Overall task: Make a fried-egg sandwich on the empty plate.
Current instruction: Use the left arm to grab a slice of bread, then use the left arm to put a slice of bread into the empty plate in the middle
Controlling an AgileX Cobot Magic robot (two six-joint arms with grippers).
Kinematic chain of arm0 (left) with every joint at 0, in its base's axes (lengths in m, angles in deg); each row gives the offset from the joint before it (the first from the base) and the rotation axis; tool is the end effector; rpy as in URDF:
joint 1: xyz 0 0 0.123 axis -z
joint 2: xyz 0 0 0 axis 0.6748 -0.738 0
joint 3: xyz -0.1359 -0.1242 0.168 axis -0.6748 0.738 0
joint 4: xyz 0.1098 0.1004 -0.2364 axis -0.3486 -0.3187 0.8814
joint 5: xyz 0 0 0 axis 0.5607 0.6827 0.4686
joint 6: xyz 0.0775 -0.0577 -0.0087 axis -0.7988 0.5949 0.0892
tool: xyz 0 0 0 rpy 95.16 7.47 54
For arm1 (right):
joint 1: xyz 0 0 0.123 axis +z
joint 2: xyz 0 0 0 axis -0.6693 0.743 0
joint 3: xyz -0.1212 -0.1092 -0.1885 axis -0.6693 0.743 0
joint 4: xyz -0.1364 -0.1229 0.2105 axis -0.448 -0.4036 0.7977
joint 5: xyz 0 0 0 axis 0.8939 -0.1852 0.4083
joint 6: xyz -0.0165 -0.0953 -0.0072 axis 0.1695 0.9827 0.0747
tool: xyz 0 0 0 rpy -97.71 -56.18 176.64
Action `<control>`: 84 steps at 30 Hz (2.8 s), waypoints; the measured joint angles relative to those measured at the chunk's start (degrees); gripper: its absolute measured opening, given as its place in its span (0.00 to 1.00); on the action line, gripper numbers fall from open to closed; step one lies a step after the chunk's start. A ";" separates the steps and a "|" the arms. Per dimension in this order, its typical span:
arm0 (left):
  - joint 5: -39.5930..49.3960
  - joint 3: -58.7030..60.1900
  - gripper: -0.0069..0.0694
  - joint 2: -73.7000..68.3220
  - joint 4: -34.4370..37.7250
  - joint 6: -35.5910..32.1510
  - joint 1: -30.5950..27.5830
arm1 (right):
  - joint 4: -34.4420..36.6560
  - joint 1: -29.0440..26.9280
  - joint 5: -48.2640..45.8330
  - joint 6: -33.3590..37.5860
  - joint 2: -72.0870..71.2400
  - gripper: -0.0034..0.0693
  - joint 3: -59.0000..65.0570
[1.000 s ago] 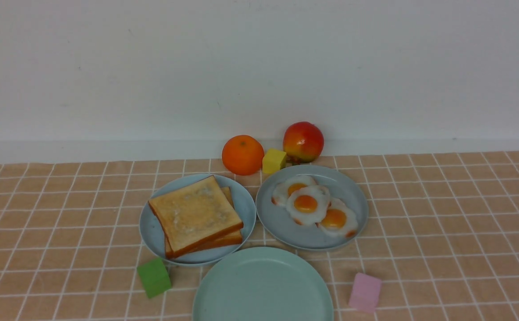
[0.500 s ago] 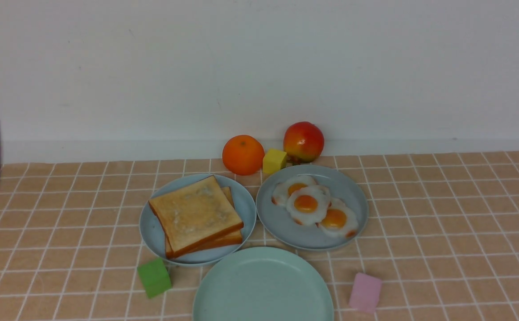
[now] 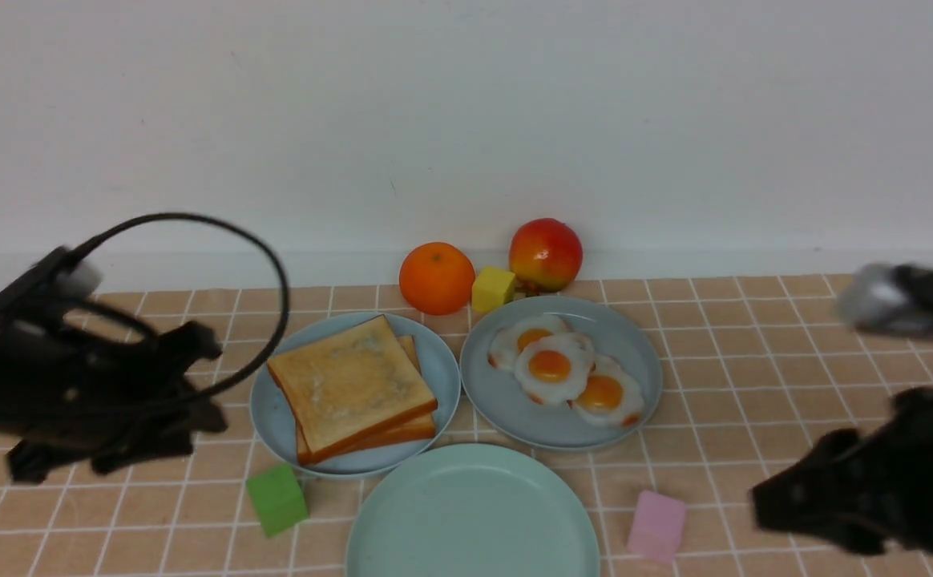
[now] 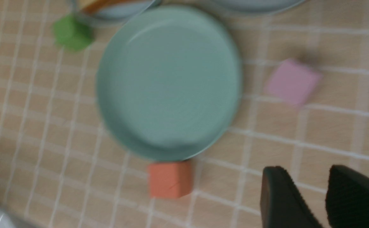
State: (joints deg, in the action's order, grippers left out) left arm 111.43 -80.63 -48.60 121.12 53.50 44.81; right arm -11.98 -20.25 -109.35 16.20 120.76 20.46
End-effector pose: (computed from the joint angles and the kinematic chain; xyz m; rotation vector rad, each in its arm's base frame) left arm 0.3068 -0.0438 0.1753 -0.5571 2.5262 -0.6524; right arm 0.2197 0.1245 0.2374 -0.2737 2.5548 0.7165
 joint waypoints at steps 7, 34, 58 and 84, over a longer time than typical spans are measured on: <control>-0.27 -8.83 0.56 -10.90 3.92 -7.12 0.00 | 6.00 4.08 2.62 4.59 3.77 0.38 0.00; -5.88 -19.50 0.35 -27.35 -7.70 6.97 6.23 | 5.57 4.19 4.58 6.38 4.06 0.38 0.00; 9.00 -16.42 0.11 -10.95 -7.69 5.57 18.90 | 5.49 4.19 3.75 6.42 4.06 0.38 0.00; -1.20 -8.00 0.53 -17.37 -10.92 11.53 26.57 | -1.87 3.62 5.35 2.82 4.83 0.48 -3.15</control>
State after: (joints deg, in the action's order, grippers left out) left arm 110.24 -88.63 -65.97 110.20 65.04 71.38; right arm -13.84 -16.63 -104.00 19.02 125.59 17.32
